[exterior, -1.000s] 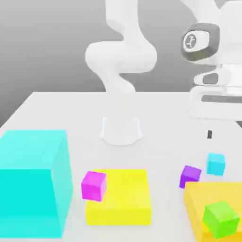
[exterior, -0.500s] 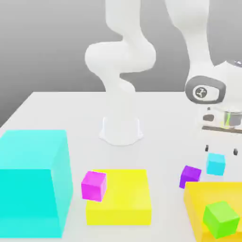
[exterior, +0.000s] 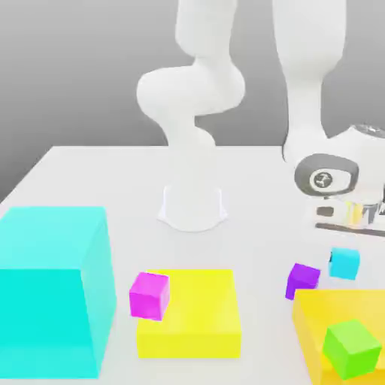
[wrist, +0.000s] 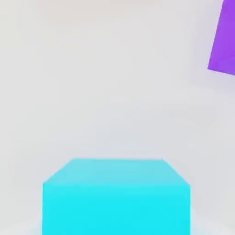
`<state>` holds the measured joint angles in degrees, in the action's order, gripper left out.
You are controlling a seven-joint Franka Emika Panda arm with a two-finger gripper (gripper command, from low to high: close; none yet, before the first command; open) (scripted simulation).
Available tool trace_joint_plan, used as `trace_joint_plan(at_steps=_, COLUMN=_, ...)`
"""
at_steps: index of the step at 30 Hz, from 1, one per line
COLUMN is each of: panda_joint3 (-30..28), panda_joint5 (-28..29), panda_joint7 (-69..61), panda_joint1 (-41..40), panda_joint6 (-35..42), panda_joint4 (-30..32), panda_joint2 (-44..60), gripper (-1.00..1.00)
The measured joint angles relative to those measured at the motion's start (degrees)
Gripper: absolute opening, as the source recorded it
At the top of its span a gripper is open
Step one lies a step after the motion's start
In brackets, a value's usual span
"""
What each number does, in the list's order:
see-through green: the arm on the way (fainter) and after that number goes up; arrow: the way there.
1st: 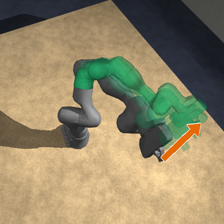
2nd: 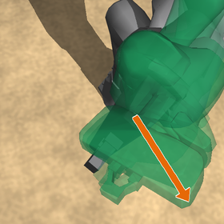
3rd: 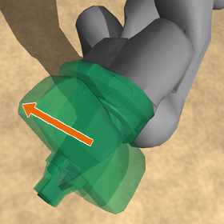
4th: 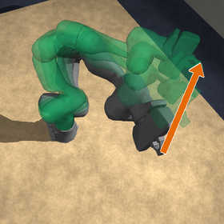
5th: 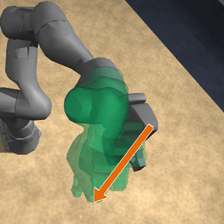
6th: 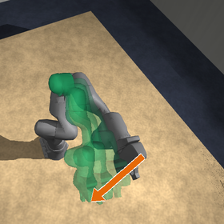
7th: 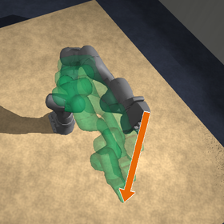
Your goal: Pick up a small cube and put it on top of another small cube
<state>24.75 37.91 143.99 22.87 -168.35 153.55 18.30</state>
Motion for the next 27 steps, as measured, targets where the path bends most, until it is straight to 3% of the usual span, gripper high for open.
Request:
trace_joint_plan(at_steps=6, panda_joint3=12.0, panda_joint5=-13.2, panda_joint7=-9.9, panda_joint1=-9.1, panda_joint6=3.7, panda_joint4=2.3, panda_joint2=-6.7, gripper=-1.00)
trace_joint_plan(at_steps=11, panda_joint3=18.2, panda_joint5=-25.0, panda_joint7=-19.2, panda_joint1=-13.5, panda_joint6=7.1, panda_joint4=3.4, panda_joint2=-12.2, gripper=-1.00)
trace_joint_plan(at_steps=27, panda_joint3=7.0, panda_joint5=-30.0, panda_joint7=-41.8, panda_joint1=-29.4, panda_joint6=32.7, panda_joint4=-27.0, panda_joint2=-7.5, gripper=-1.00)
